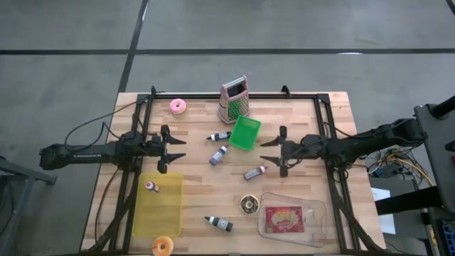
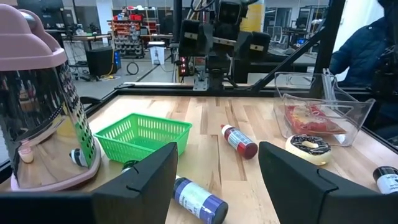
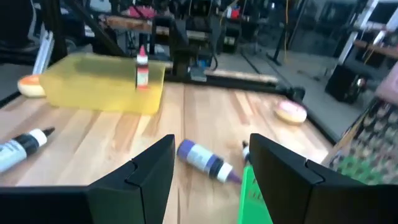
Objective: Pick & Place Food Item
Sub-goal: Put the red ink bottle into the yellow bin
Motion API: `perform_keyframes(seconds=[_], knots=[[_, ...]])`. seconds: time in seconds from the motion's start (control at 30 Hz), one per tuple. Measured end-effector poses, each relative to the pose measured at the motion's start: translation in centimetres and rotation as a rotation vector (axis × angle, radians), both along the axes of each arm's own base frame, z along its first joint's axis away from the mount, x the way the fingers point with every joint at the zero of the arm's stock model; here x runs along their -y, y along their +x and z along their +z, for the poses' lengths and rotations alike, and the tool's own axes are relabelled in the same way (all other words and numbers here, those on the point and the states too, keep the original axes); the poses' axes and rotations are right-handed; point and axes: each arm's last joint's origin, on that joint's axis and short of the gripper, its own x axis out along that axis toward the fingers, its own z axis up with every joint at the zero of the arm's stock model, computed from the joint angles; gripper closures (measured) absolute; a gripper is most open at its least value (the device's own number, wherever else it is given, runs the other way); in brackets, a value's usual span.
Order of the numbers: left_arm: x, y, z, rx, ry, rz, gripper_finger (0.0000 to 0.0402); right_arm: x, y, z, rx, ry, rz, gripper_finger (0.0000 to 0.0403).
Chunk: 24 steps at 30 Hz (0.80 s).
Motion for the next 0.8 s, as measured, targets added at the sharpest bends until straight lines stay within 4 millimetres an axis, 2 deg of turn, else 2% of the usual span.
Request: perform_keyframes(seconds=[0.13,0.4,0.6,0.8], knots=[[0.0,0.0,0.0,-0.001,0.001,0.009,0.0172,-0.1,1.0,-0.8,-0.135,0.029,-0.006,0.0200],[0.0,0.0,-0.2,-0.021,0.007,0.015,0.0172,-0.4,3.4,0.4,-0.398,0.056,0.034,0.0200],[-0.1,0.0,-0.2,-0.024,0.009,0.019,0.0172,-0.5,3.7,1.8,-0.636,0.100,0.042,0.0200],[-0.1,0.0,-0.2,-0.020,0.009,0.020,0.0172,-0.3,3.9,2.0,-0.740,0.121,0.052,0.0200]])
